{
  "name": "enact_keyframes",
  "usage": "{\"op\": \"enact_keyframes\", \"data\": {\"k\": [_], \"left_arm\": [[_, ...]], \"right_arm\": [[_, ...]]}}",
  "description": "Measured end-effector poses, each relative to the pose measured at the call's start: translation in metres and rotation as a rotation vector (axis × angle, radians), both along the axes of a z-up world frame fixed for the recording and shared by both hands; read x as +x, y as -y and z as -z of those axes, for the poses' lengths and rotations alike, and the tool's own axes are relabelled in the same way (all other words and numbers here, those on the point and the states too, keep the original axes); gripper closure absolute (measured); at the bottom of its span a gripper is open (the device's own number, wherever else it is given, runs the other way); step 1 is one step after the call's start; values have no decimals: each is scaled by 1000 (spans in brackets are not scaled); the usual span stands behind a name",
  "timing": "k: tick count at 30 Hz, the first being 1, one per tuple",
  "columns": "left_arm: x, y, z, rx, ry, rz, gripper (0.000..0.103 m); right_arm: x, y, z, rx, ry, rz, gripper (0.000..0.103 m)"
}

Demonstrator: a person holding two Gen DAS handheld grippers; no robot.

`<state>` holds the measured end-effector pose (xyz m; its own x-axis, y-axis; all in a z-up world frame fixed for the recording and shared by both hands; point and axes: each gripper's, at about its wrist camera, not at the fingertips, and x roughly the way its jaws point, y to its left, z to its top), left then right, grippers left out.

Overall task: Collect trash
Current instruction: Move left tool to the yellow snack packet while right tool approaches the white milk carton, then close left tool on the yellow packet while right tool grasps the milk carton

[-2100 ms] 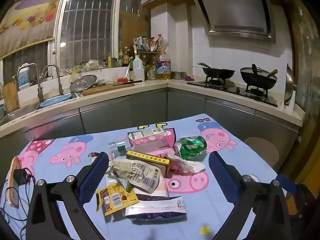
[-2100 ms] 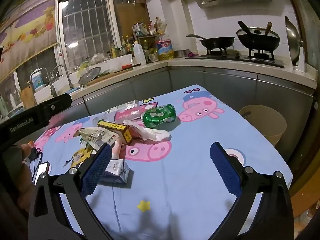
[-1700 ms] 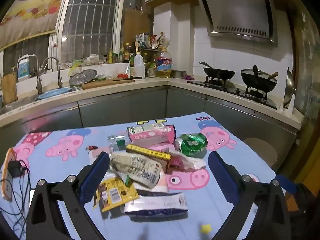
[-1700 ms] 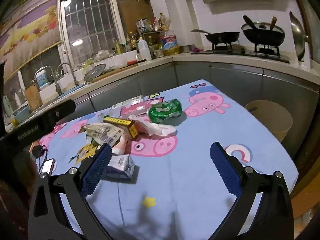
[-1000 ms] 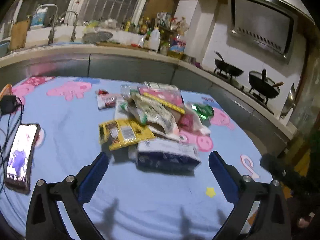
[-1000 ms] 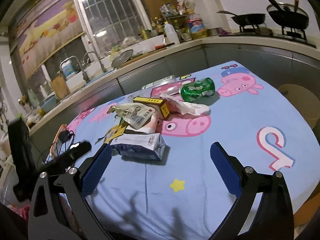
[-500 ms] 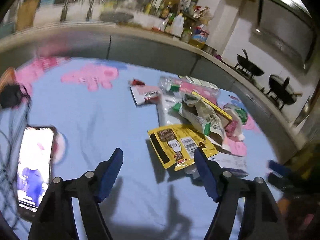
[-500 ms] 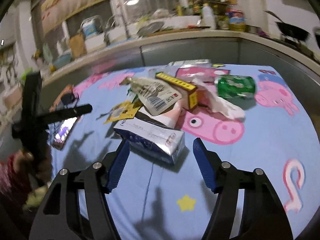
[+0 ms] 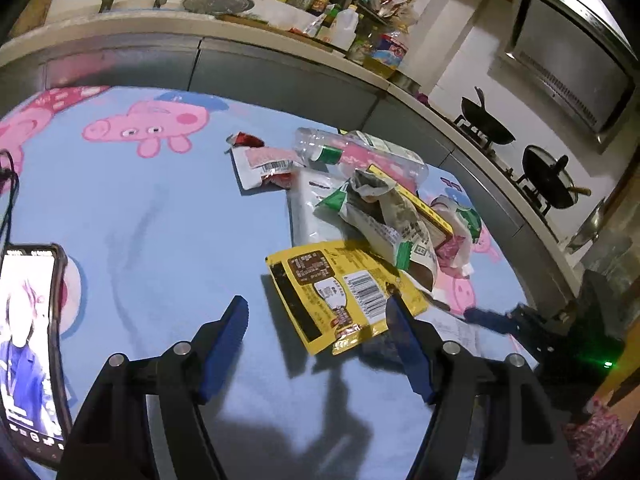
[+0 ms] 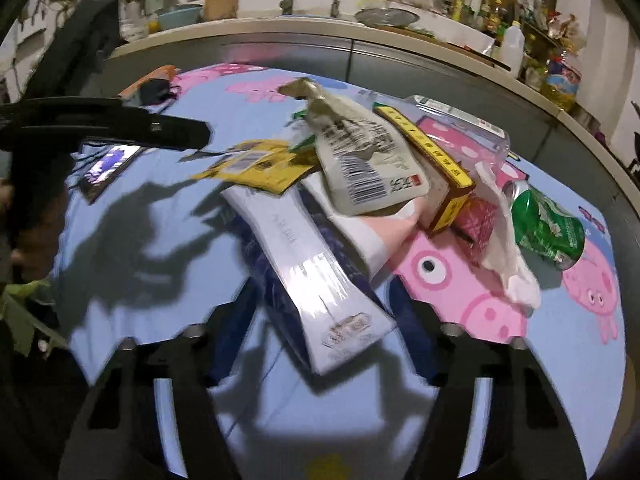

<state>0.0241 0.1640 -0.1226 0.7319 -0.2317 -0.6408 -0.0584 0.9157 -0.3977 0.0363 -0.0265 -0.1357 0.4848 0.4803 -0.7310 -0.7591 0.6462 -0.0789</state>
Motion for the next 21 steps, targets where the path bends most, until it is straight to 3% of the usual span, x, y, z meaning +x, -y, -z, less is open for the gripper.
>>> {"op": "enact_keyframes", "data": {"k": [4, 7, 9, 11, 13, 16, 21], "left_arm": [[1, 8, -2, 53, -5, 20, 32], [4, 9, 0, 26, -21, 32, 32], [5, 8, 0, 24, -24, 27, 32], [3, 14, -2, 95, -9, 23, 27], [-1, 23, -5, 195, 7, 32, 18], [-2, 30, -3, 302, 1, 68, 16], [14, 12, -2, 261, -20, 105, 13]], "right_arm": [[-24, 16, -4, 14, -25, 0, 56], [-37, 24, -5, 5, -31, -17, 55], [-41, 28, -4, 6, -30, 10, 50], [-41, 30, -4, 13, -17, 34, 32], [-41, 28, -3, 13, -1, 37, 29], [-36, 18, 2, 5, 14, 40, 25], [-24, 3, 8, 26, 1, 55, 25]]}}
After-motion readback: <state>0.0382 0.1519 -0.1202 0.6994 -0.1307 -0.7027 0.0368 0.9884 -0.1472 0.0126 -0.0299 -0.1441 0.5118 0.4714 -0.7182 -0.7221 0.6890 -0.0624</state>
